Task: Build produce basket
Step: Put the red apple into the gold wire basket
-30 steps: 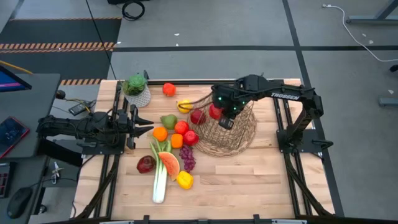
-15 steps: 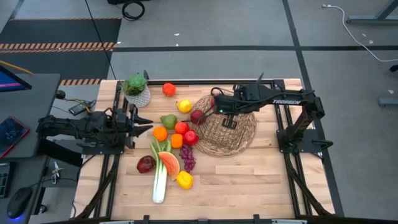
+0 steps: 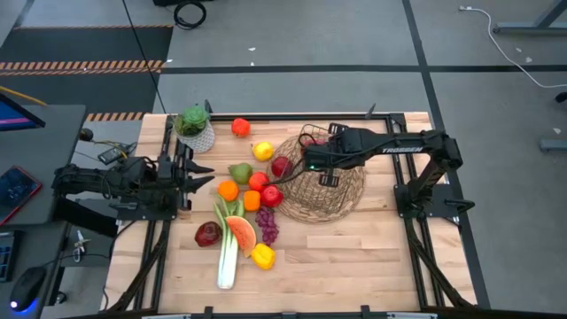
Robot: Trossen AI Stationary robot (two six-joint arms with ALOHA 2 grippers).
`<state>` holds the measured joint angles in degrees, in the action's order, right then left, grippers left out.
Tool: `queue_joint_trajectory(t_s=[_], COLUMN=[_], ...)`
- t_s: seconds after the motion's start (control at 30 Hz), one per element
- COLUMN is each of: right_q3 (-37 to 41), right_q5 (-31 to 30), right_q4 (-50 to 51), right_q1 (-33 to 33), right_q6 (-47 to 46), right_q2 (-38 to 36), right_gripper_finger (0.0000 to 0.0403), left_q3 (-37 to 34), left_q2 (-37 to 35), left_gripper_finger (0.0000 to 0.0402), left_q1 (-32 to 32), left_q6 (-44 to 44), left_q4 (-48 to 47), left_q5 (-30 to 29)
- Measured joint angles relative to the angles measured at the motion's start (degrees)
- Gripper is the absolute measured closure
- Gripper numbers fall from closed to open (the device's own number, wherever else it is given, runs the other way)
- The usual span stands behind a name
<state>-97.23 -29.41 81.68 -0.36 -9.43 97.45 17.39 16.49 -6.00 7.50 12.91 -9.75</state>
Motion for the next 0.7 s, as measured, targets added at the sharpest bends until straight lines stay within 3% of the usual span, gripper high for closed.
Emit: queue_joint_trajectory(t_s=[0.2,0.33,0.57,0.7], right_q3=[4.48,4.31,-3.67,-6.36], right_q5=[5.01,10.11,11.71,17.00], right_q4=[-2.77,-0.95,8.09,8.32], right_q1=[-3.00,-5.43,-10.14,-12.34], right_q6=[-3.94,-6.06,-6.32,-3.92], right_q2=[0.18,4.16,14.11,16.76], right_gripper_finger=[0.0399,0.0400,0.0401,0.0402], left_q3=[0.00,0.00,0.00,0.00], left_q2=[0.00,0.00,0.02,0.00], left_gripper_finger=[0.0308,0.0308,0.0308,0.0308], left_q1=[0.00,0.00,0.00,0.00], left_q6=[-2.44,-3.21,-4.76,-5.34], left_q4=[-0.04,-0.01,-1.00,-1.09], left_q5=[0.04,0.04,0.05,0.04])
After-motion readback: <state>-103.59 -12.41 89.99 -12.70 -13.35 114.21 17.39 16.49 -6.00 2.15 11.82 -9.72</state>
